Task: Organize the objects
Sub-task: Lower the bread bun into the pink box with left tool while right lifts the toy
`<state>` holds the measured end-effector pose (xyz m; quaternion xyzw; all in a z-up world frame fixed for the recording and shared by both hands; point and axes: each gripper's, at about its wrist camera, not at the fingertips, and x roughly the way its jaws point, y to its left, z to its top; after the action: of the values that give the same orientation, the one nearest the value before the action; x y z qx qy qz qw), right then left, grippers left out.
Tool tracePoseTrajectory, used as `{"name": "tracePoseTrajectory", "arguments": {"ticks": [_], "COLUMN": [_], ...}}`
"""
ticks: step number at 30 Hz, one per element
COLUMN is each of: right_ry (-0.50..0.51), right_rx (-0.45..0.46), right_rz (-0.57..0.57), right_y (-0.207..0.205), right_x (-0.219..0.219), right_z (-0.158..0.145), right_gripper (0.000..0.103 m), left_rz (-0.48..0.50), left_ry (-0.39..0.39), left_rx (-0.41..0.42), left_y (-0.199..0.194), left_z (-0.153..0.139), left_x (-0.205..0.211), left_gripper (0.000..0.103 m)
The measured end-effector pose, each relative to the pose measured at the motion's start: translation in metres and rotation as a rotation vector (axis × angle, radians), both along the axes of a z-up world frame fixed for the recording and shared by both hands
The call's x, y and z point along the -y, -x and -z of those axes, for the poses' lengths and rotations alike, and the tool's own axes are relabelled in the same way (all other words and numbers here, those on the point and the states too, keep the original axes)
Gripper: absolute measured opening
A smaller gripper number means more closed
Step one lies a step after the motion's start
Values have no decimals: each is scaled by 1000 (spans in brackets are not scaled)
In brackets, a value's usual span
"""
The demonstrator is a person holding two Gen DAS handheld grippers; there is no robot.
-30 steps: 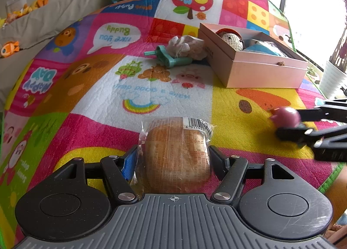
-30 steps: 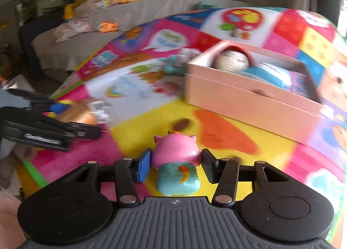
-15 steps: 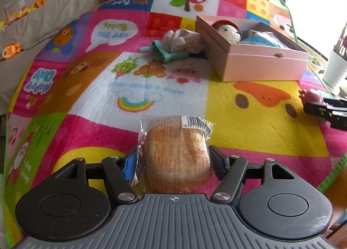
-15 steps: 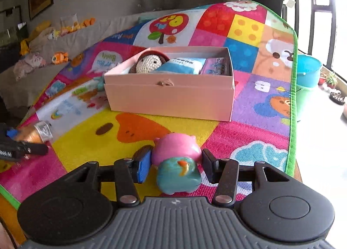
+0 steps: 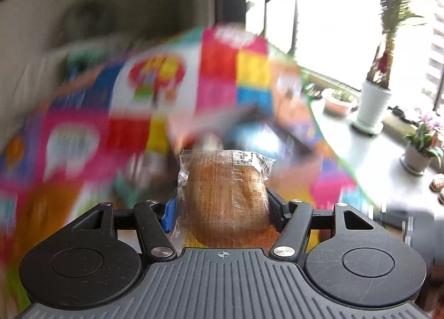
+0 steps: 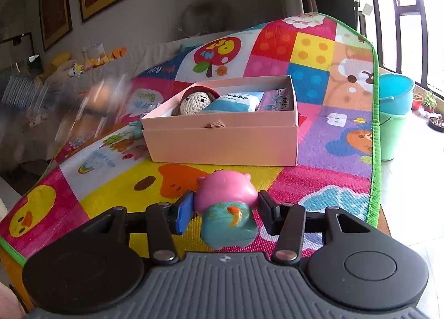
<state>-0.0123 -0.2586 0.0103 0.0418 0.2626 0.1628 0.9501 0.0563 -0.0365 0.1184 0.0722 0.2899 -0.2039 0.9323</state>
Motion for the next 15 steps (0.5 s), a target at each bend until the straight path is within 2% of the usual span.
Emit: {"name": "tracePoseTrajectory", "arguments": {"ticks": [4, 8, 10, 12, 15], "right_ry": [-13, -29, -41, -53, -60], "right_rx": [5, -3, -9, -14, -13], "right_rz": [9, 8, 10, 11, 9], "right_y": [1, -1, -1, -2, -2], "right_x": [2, 4, 6, 8, 8], "right_z": [1, 1, 2, 2, 3], "right_gripper": [49, 49, 49, 49, 49], "left_rz": [115, 169, 174, 147, 131], "left_ry": [-76, -36, -32, -80, -198], "left_rx": [-19, -94, -185, -237, -172], "left_y": [-83, -155, -184, -202, -208], "left_z": [-20, -17, -1, 19, 33], "left_x": [33, 56, 67, 78, 87], "left_gripper": [67, 68, 69, 68, 69]}}
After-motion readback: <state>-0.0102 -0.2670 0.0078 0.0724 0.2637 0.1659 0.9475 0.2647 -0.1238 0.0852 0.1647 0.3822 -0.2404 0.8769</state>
